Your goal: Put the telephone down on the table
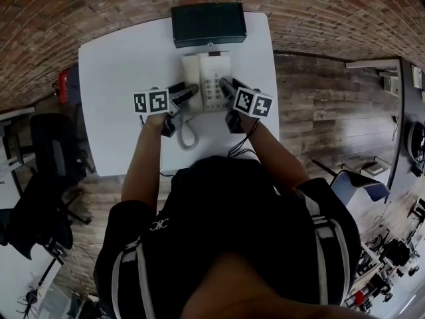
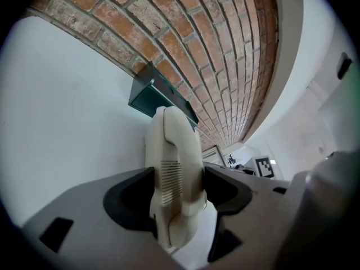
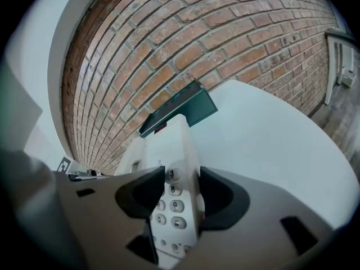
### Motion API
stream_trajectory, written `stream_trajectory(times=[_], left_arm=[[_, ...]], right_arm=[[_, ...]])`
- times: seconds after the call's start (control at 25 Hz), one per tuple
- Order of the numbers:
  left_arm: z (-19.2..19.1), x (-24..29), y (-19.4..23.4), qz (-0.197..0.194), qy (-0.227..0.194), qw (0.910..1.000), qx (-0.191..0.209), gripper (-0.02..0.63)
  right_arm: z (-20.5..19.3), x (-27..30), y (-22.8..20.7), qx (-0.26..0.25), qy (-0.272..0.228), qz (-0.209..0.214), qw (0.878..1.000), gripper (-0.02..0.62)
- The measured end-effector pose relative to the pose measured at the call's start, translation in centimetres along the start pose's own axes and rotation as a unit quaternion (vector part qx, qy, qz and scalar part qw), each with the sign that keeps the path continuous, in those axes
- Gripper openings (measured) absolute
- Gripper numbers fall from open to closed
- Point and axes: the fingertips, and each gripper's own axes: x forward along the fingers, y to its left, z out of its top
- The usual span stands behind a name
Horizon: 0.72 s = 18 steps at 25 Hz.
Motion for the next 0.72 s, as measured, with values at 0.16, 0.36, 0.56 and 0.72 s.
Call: stream_trajectory(times=[0.16,0.36,0.56,0.72], left_arm=[[0.0,0.2,0.2,0.007,-0.010,0.9999,-0.008,0.291],[-0.1,-0.1,0.3,0.024,-0.038,0.9989,-0.012,0.295],[0.6,-1.7,-0.9,0.060,-0.089,0.9939,0.027,0.295],[1.2,-3.9,-3.1,0.091,-0.130,0.9844,0.077,0.262]], right_arm=[[0.0,0.1,-0.2,-0.002,-0.016,0.006,1.000,0.176],[-0.2,0.1,-0.2,0.001,-0.017,0.006,1.000,0.178],[1.1,-1.8,0.4,-0.076,-0.046,-0.026,0.996,0.178],[2.9,-4.4,1.5,-0.097,-0.109,-0.026,0.989,0.078]])
